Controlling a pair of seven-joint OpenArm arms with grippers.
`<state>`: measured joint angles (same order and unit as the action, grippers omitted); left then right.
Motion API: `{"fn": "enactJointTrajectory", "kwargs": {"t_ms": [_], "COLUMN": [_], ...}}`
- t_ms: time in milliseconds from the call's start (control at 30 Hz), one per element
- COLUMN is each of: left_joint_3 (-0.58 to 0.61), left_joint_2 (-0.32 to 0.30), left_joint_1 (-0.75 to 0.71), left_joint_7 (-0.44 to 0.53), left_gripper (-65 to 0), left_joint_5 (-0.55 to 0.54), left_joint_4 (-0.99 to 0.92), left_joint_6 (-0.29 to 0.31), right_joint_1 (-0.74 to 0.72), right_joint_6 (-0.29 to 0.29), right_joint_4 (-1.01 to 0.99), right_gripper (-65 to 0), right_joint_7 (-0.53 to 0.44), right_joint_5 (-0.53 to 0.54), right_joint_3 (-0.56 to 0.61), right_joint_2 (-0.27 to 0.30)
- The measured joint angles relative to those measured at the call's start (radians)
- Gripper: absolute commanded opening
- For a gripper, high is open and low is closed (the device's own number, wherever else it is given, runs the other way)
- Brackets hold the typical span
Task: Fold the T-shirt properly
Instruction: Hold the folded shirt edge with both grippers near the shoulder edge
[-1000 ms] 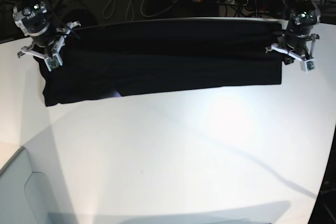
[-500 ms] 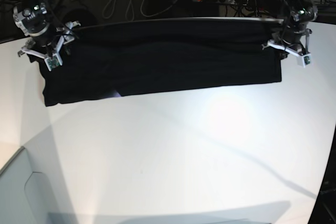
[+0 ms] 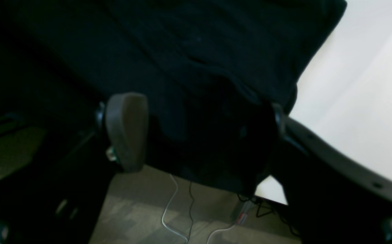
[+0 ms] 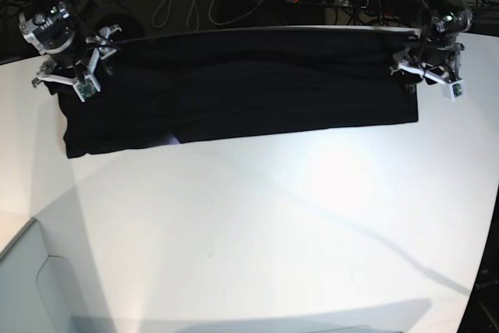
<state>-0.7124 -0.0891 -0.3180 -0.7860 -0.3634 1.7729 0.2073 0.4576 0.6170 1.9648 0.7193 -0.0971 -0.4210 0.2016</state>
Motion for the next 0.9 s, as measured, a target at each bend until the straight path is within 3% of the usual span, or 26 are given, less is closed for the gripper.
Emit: {"fn": "enactJointTrajectory", "kwargs": {"t_ms": [267, 400, 567, 700, 900], "left_joint_3": [-0.085, -0.076, -0.076, -0.083, -0.086], "left_joint_2": [0.006, 0.012, 0.009, 0.008, 0.006], "left_joint_1": [-0.005, -0.022, -0.029, -0.043, -0.098], "left_joint_7": [0.002, -0.003, 0.004, 0.001, -0.002], "left_gripper": [-28.7, -28.7, -28.7, -28.7, -28.7], "left_joint_5": [-0.005, -0.013, -0.103, -0.098, -0.163], "left_joint_4": [-0.013, -0.064, -0.08, -0.076, 0.094], "left_joint_6": [0.005, 0.006, 0.006, 0.006, 0.003], "right_joint_1": [0.0, -0.012, -0.021, -0.019, -0.019], "right_joint_6": [0.0, 0.0, 0.001, 0.001, 0.003], "right_joint_4": [0.0, 0.0, 0.0, 0.0, 0.0], "right_gripper": [-21.7, -21.7, -21.7, -21.7, -21.7], "right_joint_7": [0.0, 0.008, 0.009, 0.007, 0.006], "right_joint_5": [0.0, -0.004, -0.004, -0.004, -0.003], "right_joint_3": [0.0, 0.0, 0.0, 0.0, 0.0], "right_joint_2": [0.0, -0.001, -0.002, -0.002, -0.002]}}
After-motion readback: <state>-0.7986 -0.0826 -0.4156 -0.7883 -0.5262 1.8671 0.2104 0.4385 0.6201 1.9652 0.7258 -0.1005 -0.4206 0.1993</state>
